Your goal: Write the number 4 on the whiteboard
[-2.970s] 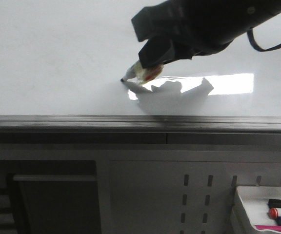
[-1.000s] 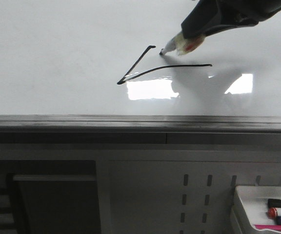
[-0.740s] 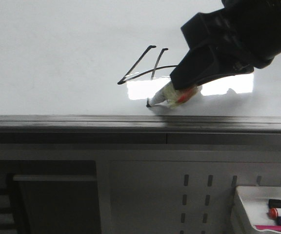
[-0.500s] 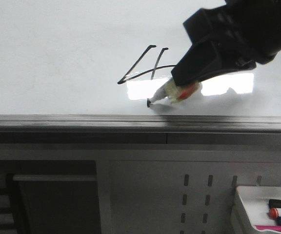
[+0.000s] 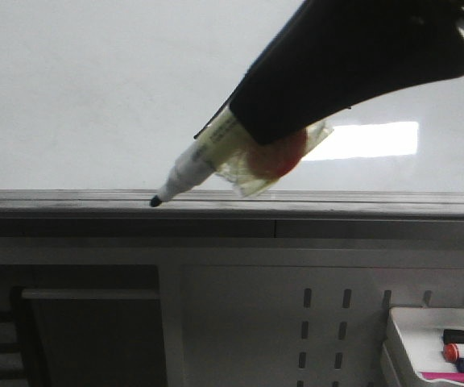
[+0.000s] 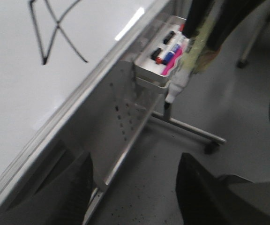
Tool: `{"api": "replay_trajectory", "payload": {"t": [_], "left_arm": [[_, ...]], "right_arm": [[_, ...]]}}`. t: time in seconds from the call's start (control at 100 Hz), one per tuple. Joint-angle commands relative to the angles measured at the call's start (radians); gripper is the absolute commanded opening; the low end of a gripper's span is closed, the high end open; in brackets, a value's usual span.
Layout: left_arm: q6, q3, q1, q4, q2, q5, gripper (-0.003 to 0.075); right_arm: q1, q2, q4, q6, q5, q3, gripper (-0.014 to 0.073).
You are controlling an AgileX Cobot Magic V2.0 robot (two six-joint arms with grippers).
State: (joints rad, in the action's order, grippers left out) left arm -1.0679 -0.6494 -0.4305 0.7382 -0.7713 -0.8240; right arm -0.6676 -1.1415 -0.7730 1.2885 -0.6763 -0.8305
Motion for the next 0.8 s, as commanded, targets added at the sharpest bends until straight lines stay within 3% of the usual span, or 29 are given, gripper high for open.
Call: {"api": "replay_trajectory", "payload": {"t": [0.0, 0.21, 0.39, 0.59, 0.79], "left_arm": [[-0.097, -0.109, -0.001, 0.116, -0.101, -0.066, 0.0351], [-0.119, -0.252, -0.096, 0.135, -0.275, -0.149, 0.0351], [-0.119, -0.304, -0.19, 0.107, -0.364, -0.154, 0.031], [-0.119, -0.306, -0.197, 0.107, -0.394, -0.148, 0.0206], [-0.117, -0.306, -0.197, 0.106, -0.394, -0.12, 0.0181]], "right_arm": [[-0.053, 0.024, -0.023, 0.029, 0.097, -0.042, -0.0049], [-0.153, 0.024, 0.004, 0.031, 0.167, -0.057, -0.005], [-0.168, 0.024, 0.004, 0.031, 0.193, -0.058, -0.005], [-0.168, 0.025, 0.004, 0.031, 0.189, -0.058, -0.005], [-0.168, 0.025, 0.002, 0.031, 0.188, -0.058, -0.005]]}}
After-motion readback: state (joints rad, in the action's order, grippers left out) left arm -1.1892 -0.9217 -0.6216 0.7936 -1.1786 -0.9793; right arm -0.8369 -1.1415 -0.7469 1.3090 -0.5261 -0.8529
